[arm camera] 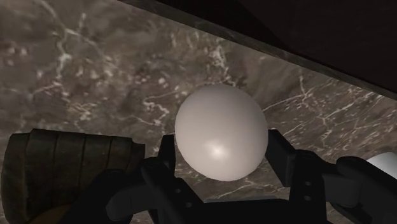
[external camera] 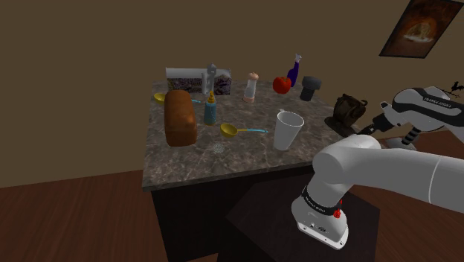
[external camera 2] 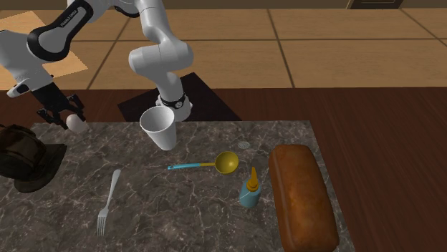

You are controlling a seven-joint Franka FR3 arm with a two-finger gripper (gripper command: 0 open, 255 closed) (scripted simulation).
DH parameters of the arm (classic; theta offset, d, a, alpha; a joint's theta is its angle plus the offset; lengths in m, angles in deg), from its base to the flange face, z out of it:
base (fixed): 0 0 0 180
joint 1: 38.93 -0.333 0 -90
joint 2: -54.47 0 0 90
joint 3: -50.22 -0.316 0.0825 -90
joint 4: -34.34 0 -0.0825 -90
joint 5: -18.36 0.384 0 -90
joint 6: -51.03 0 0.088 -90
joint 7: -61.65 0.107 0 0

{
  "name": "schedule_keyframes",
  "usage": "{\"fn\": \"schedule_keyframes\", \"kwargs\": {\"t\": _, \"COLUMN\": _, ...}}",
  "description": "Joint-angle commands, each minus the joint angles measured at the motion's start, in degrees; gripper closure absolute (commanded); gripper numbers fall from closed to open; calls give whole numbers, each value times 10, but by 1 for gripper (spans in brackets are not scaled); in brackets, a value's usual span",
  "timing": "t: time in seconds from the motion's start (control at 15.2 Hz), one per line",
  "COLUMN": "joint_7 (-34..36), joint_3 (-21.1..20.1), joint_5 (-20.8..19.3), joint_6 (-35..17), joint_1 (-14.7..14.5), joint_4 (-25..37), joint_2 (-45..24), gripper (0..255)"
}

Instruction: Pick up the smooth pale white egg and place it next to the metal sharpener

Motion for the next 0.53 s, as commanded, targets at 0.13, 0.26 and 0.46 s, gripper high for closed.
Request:
{"fn": "schedule_keyframes", "kwargs": {"t": 0.13, "joint_7": 0, "joint_3": 0, "joint_5": 0, "joint_6": 0, "joint_1": 0, "joint_4": 0, "joint_2": 0, "gripper": 0}}
{"fn": "schedule_keyframes", "kwargs": {"t": 0.26, "joint_7": 0, "joint_3": 0, "joint_5": 0, "joint_6": 0, "joint_1": 0, "joint_4": 0, "joint_2": 0, "gripper": 0}}
{"fn": "schedule_keyframes", "kwargs": {"t": 0.46, "joint_7": -8, "joint_3": -28, "joint_5": 20, "joint_6": 36, "joint_1": 11, "joint_4": 23, "joint_2": 2, "gripper": 0}}
